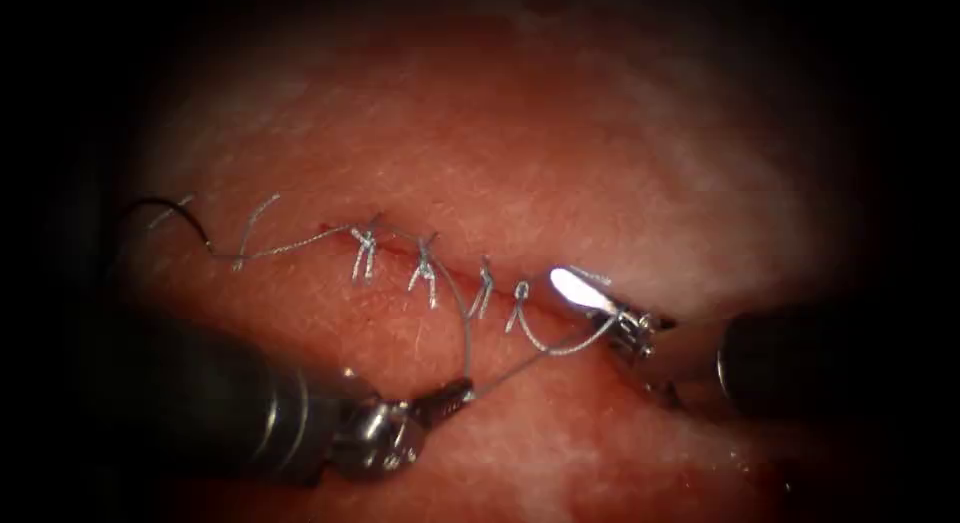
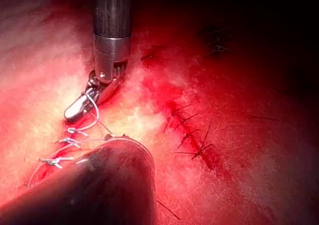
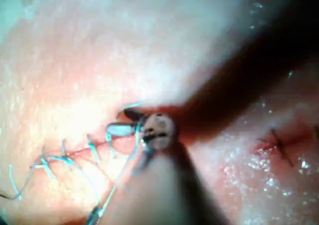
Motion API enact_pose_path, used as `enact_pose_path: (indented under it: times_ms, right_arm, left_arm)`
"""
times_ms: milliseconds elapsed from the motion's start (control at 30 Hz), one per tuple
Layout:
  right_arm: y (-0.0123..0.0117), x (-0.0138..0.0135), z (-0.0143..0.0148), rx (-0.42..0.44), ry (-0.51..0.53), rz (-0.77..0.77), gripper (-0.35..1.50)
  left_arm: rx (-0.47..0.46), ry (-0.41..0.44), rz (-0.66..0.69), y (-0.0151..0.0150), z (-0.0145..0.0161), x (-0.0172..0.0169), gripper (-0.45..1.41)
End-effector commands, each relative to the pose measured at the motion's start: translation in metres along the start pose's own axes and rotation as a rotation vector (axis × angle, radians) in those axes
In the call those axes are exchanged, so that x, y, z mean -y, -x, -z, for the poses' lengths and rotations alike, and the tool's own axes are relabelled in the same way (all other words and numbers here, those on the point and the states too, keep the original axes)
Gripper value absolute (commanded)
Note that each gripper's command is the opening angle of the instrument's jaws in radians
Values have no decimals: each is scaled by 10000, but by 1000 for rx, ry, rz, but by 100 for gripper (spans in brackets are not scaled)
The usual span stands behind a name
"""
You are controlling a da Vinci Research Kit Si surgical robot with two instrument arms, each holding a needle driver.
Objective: Wound Closure
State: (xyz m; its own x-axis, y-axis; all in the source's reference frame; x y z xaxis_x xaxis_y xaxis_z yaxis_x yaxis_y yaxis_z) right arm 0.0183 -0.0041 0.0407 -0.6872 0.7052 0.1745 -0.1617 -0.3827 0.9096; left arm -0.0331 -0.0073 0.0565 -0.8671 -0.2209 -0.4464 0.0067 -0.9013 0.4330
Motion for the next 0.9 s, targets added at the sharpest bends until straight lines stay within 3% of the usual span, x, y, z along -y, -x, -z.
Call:
enact_pose_path:
  times_ms: [33,333,900]
  right_arm:
    - [12,-9,2,1,3,-9,100]
    - [2,-3,1,-76,-41,-38,96]
    - [-10,1,-19,-112,-77,-52,93]
  left_arm:
    - [-3,4,3,-5,0,-13,-45]
    - [-4,5,-3,-5,4,-13,-45]
    - [-13,5,-8,-1,9,-19,-45]
